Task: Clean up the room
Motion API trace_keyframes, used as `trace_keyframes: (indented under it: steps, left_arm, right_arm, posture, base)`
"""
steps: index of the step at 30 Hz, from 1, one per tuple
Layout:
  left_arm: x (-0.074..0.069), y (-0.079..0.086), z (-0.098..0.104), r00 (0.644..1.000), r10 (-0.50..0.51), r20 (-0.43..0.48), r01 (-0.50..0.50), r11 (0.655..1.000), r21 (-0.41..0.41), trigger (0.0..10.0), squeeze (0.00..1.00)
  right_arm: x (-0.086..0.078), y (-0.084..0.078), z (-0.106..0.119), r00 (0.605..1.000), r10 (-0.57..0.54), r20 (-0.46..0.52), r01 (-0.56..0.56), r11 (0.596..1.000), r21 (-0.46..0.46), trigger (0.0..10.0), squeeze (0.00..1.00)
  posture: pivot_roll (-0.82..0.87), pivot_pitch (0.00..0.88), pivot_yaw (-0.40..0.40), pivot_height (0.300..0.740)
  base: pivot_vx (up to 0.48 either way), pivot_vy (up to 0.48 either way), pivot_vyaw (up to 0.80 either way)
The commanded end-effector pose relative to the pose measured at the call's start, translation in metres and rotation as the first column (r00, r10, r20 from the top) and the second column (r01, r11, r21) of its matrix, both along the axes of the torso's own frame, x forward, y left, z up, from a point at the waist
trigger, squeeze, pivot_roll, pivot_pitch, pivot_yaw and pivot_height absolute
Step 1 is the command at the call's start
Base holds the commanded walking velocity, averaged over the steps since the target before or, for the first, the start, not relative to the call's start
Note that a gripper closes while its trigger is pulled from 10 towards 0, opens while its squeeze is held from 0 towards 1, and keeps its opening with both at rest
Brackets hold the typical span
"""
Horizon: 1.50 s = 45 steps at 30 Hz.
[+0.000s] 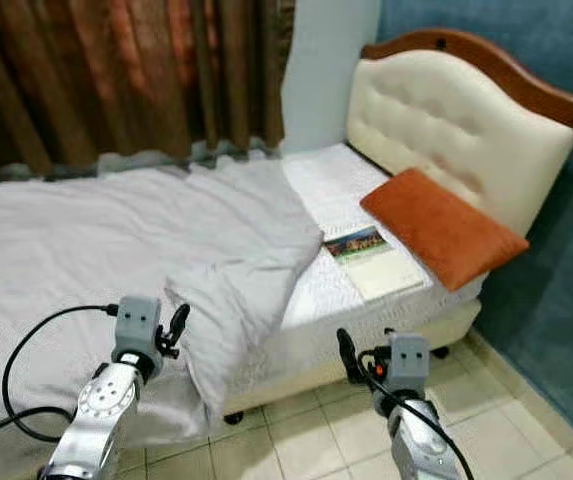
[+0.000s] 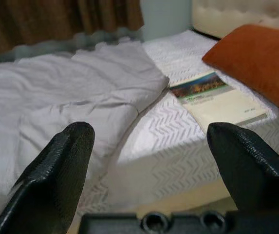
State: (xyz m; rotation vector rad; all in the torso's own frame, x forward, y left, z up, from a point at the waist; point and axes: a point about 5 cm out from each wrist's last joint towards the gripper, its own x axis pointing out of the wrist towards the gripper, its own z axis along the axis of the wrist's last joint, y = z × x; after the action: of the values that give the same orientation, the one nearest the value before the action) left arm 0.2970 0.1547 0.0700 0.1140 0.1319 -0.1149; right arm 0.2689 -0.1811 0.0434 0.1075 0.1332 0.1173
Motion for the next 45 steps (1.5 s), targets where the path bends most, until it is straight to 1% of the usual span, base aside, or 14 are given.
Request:
trace_keyframes:
  steps: [1, 10, 12, 14, 16, 19, 20, 22, 25, 26, 29, 33, 40, 45]
  left_arm:
    - [0.004, -0.002, 0.005, 1.000, 0.000, 0.008, 0.000, 1.000, -0.002, 10.0, 0.00]
    - [0.005, -0.003, 0.002, 1.000, 0.011, -0.019, -0.012, 0.999, -0.044, 10.0, 0.00]
    - [0.004, -0.002, 0.000, 0.999, 0.020, -0.029, -0.021, 0.999, -0.038, 10.0, 0.00]
    - [-0.005, 0.000, -0.008, 0.998, 0.009, -0.062, -0.009, 1.000, -0.001, 10.0, 0.00]
    - [-0.007, 0.001, -0.008, 0.998, 0.007, -0.058, -0.008, 1.000, -0.011, 10.0, 0.00]
    - [-0.033, 0.014, -0.008, 0.998, 0.013, -0.061, -0.013, 1.000, -0.006, 10.0, 0.00]
    - [-0.049, 0.020, -0.006, 0.998, 0.003, -0.067, -0.004, 1.000, -0.020, 10.0, 0.00]
    - [-0.057, 0.021, -0.005, 0.998, -0.010, -0.069, 0.009, 1.000, -0.027, 10.0, 0.00]
    - [-0.046, 0.018, -0.010, 0.996, -0.004, -0.087, 0.003, 1.000, -0.011, 10.0, 0.00]
    - [-0.038, 0.016, -0.008, 0.997, 0.001, -0.075, -0.002, 1.000, -0.010, 10.0, 0.00]
    - [-0.028, 0.011, -0.001, 0.999, -0.012, -0.053, 0.011, 1.000, -0.009, 10.0, 0.00]
    - [-0.027, 0.011, 0.000, 0.998, -0.019, -0.056, 0.019, 1.000, -0.001, 10.0, 0.00]
    - [-0.030, 0.012, -0.006, 0.996, -0.019, -0.085, 0.019, 1.000, 0.001, 10.0, 0.00]
    - [-0.035, 0.011, -0.009, 0.995, 0.004, -0.103, -0.004, 1.000, -0.004, 10.0, 0.00]
  right_arm:
    - [0.001, 0.003, 0.000, 1.000, 0.022, -0.003, -0.022, 1.000, -0.020, 10.0, 0.00]
    - [0.000, 0.006, -0.004, 0.999, 0.036, -0.016, -0.037, 0.999, -0.026, 10.0, 0.00]
    - [-0.001, 0.006, -0.004, 0.999, 0.037, -0.019, -0.038, 0.999, -0.025, 10.0, 0.00]
    - [-0.011, 0.004, -0.005, 0.998, 0.041, -0.037, -0.042, 0.999, -0.026, 10.0, 0.00]
    - [-0.015, 0.003, -0.006, 0.998, 0.042, -0.044, -0.043, 0.999, -0.026, 10.0, 0.00]
    - [-0.044, 0.001, -0.010, 0.994, 0.061, -0.089, -0.064, 0.998, -0.026, 10.0, 0.00]
    - [-0.059, -0.002, -0.015, 0.991, 0.066, -0.118, -0.070, 0.997, -0.027, 10.0, 0.00]
    - [-0.066, -0.004, -0.020, 0.988, 0.060, -0.139, -0.064, 0.998, -0.028, 10.0, 0.00]
    - [-0.057, -0.005, -0.023, 0.989, 0.052, -0.141, -0.057, 0.998, -0.031, 10.0, 0.00]
    - [-0.051, -0.005, -0.020, 0.991, 0.049, -0.127, -0.053, 0.998, -0.031, 10.0, 0.00]
    - [-0.040, -0.005, -0.012, 0.993, 0.040, -0.110, -0.044, 0.998, -0.039, 10.0, 0.00]
    - [-0.038, -0.004, -0.011, 0.993, 0.044, -0.109, -0.049, 0.998, -0.045, 10.0, 0.00]
    - [-0.041, -0.006, -0.013, 0.993, 0.042, -0.114, -0.048, 0.998, -0.051, 10.0, 0.00]
    - [-0.043, -0.002, -0.015, 0.991, 0.056, -0.125, -0.063, 0.997, -0.052, 10.0, 0.00]
  posture:
    - [-0.02, 0.000, 0.015, 0.740]
    - [-0.02, 0.000, 0.015, 0.740]
    - [-0.02, 0.000, 0.013, 0.740]
    - [-0.02, 0.000, 0.004, 0.740]
    - [-0.03, 0.000, -0.001, 0.740]
    - [-0.04, 0.000, -0.010, 0.740]
    - [-0.04, 0.000, -0.009, 0.740]
    - [-0.04, 0.000, -0.009, 0.740]
    - [-0.04, 0.000, -0.003, 0.740]
    - [-0.04, 0.000, -0.003, 0.740]
    - [-0.04, 0.000, 0.000, 0.740]
    - [-0.04, 0.000, 0.003, 0.740]
    - [-0.05, 0.000, 0.009, 0.740]
    - [-0.04, 0.000, 0.005, 0.740]
  base:
    - [0.307, 0.368, 0.00]
    - [0.307, 0.368, 0.00]
    - [0.306, 0.369, 0.00]
    - [0.000, 0.000, 0.00]
    - [0.000, 0.000, 0.00]
    - [0.000, 0.000, 0.00]
    - [0.000, 0.000, 0.00]
    - [0.277, -0.307, 0.00]
    - [0.312, -0.363, 0.00]
    - [0.322, -0.352, 0.00]
    - [0.326, -0.349, 0.00]
    - [0.328, -0.345, 0.00]
    - [0.328, -0.346, 0.00]
    - [0.329, -0.346, 0.00]
